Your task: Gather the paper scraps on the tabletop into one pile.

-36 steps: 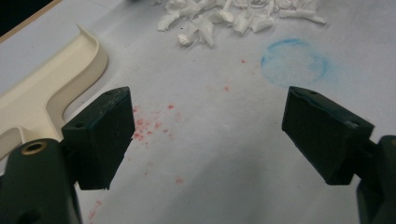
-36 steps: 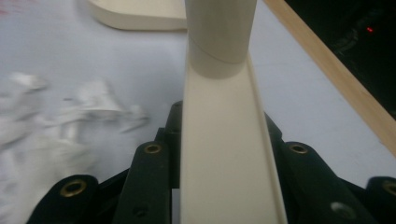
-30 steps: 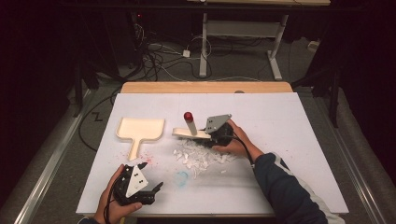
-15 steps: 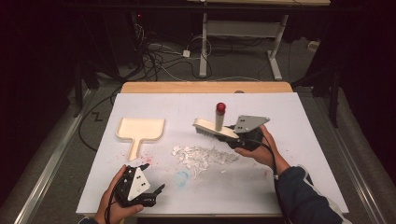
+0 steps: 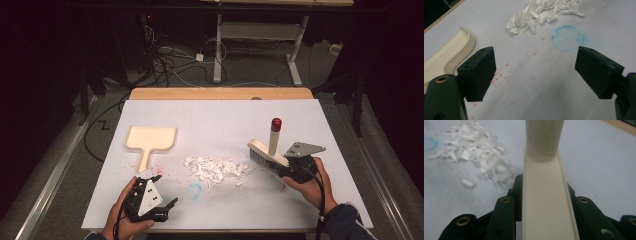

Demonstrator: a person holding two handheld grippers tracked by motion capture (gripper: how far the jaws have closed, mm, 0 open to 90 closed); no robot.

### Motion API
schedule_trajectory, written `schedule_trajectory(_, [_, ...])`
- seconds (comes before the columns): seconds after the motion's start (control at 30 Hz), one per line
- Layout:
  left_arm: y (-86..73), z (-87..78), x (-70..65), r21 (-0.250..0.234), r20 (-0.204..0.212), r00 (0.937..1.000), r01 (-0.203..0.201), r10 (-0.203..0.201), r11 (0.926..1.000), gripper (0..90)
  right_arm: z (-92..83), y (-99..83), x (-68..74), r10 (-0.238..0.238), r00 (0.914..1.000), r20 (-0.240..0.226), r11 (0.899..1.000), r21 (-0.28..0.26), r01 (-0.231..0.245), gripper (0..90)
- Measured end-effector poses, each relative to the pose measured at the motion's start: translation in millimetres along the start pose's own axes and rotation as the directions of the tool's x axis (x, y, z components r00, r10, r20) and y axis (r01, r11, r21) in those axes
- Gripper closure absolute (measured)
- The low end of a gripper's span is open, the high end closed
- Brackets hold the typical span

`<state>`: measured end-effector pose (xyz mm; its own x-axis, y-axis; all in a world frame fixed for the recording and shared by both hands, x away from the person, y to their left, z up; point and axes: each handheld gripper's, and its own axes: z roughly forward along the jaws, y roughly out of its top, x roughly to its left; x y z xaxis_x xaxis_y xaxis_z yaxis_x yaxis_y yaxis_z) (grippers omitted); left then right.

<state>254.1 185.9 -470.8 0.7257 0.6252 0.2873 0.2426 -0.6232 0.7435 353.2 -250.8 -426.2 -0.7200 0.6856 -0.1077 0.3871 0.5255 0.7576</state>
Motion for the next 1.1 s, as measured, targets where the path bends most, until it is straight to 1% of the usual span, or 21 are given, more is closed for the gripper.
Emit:
schedule_trajectory(0.03, [0.4, 0.7, -0.4, 0.003, 0.002, 1.0000, -0.005, 0.005, 1.0000, 16.1, 2.0, -4.6, -2.2, 0.016, 0.9998, 0.012, 1.000, 0.010, -0.016, 68.4])
schedule_trajectory(0.07, [0.5, 1.1, -0.5, 0.005, 0.002, 1.0000, -0.006, 0.006, 1.0000, 16.1, 3.5, -8.9, -4.8, 0.046, 0.9983, 0.036, 0.999, 0.018, -0.047, 68.4])
schedule_trajectory(0.13, [0.4, 1.9, -0.3, 0.008, 0.003, 1.0000, -0.007, 0.007, 0.9999, 16.1, 2.3, -11.7, -10.6, 0.088, 0.9945, 0.057, 0.996, 0.016, -0.089, 68.4])
schedule_trajectory(0.2, [0.0, 1.9, 0.2, 0.009, 0.004, 1.0000, -0.005, 0.005, 0.9999, 16.0, 1.6, -13.0, -15.4, 0.115, 0.9895, 0.088, 0.993, 0.016, -0.117, 68.3])
schedule_trajectory(0.23, [-0.1, 1.9, 0.4, 0.009, 0.004, 1.0000, -0.004, 0.004, 1.0000, 16.1, 1.7, -13.8, -16.6, 0.125, 0.9881, 0.090, 0.992, 0.015, -0.127, 68.4])
schedule_trajectory(0.33, [-0.6, 2.0, 0.5, 0.013, 0.005, 1.0000, -0.003, 0.003, 0.9999, 16.1, 2.1, -12.3, -16.7, 0.105, 0.9893, 0.102, 0.994, 0.030, -0.109, 68.5])
schedule_trajectory(0.4, [-0.5, 1.6, 0.0, 0.012, 0.007, 1.0000, -0.004, 0.004, 0.9999, 16.0, 3.8, -10.4, -13.6, 0.118, 0.9897, 0.081, 0.992, 0.031, -0.121, 68.6])
schedule_trajectory(0.47, [0.0, 1.5, -0.5, 0.010, 0.007, 1.0000, -0.005, 0.005, 0.9999, 16.1, 5.7, -6.6, -6.0, 0.112, 0.9918, 0.061, 0.992, 0.044, -0.115, 68.6])
schedule_trajectory(0.5, [0.3, 1.4, -0.7, 0.010, 0.006, 1.0000, -0.005, 0.005, 0.9999, 16.1, 9.4, -3.7, 1.6, 0.100, 0.9934, 0.056, 0.994, 0.047, -0.103, 68.6])
schedule_trajectory(0.53, [0.7, 1.5, -0.9, 0.010, 0.005, 1.0000, -0.003, 0.003, 0.9999, 16.1, 12.3, -1.5, 6.9, 0.091, 0.9940, 0.059, 0.994, 0.052, -0.094, 68.6])
schedule_trajectory(0.57, [1.4, 1.4, -1.4, 0.008, 0.007, 1.0000, -0.002, 0.002, 1.0000, 16.1, 16.0, 2.1, 14.1, 0.080, 0.9937, 0.077, 0.995, 0.058, -0.085, 68.6])
schedule_trajectory(0.63, [2.2, 1.0, -2.4, 0.005, 0.008, 0.9999, -0.006, 0.006, 1.0000, 16.0, 26.6, 9.8, 26.8, 0.094, 0.9923, 0.081, 0.994, 0.050, -0.098, 68.5])
schedule_trajectory(0.67, [2.4, 0.9, -2.6, 0.003, 0.011, 0.9999, -0.006, 0.006, 1.0000, 16.0, 36.2, 16.1, 38.3, 0.099, 0.9905, 0.096, 0.994, 0.041, -0.103, 68.4])
schedule_trajectory(0.7, [2.4, 0.9, -2.7, 0.001, 0.010, 0.9999, -0.005, 0.005, 1.0000, 16.0, 36.2, 16.1, 38.3, 0.099, 0.9905, 0.096, 0.994, 0.041, -0.103, 68.4])
schedule_trajectory(0.77, [2.1, 0.9, -2.5, -0.001, 0.012, 0.9999, -0.005, 0.005, 1.0000, 16.0, 43.7, 21.3, 49.5, 0.104, 0.9896, 0.099, 0.994, 0.028, -0.108, 68.4])
schedule_trajectory(0.8, [1.8, 0.8, -1.8, -0.002, 0.012, 0.9999, -0.001, 0.001, 1.0000, 16.0, 47.5, 24.6, 54.7, 0.096, 0.9910, 0.093, 0.995, 0.014, -0.098, 68.4])
schedule_trajectory(0.9, [1.7, 0.7, -1.3, -0.006, 0.016, 0.9999, 0.000, 0.000, 1.0000, 16.1, 61.1, 35.6, 75.3, 0.112, 0.9916, 0.064, 0.993, -0.028, -0.111, 68.5])
schedule_trajectory(0.97, [1.5, 0.5, -1.3, -0.004, 0.016, 0.9999, -0.003, 0.003, 1.0000, 16.0, 68.9, 40.7, 86.0, 0.092, 0.9936, 0.065, 0.995, -0.041, -0.089, 68.4])
schedule_trajectory(1.0, [1.4, 0.5, -1.4, -0.004, 0.015, 0.9999, -0.003, 0.003, 1.0000, 16.0, 74.5, 46.5, 93.8, 0.071, 0.9959, 0.055, 0.996, -0.058, -0.068, 68.6])
schedule_trajectory(1.03, [1.4, 0.5, -1.4, -0.004, 0.016, 0.9999, -0.003, 0.003, 1.0000, 16.0, 74.5, 46.5, 93.8, 0.071, 0.9959, 0.055, 0.996, -0.058, -0.068, 68.6])
schedule_trajectory(1.1, [1.0, 0.0, -1.6, -0.006, 0.014, 0.9999, -0.002, 0.002, 1.0000, 16.1, 75.3, 50.2, 97.7, 0.033, 0.9975, 0.062, 0.997, -0.077, -0.028, 68.6])
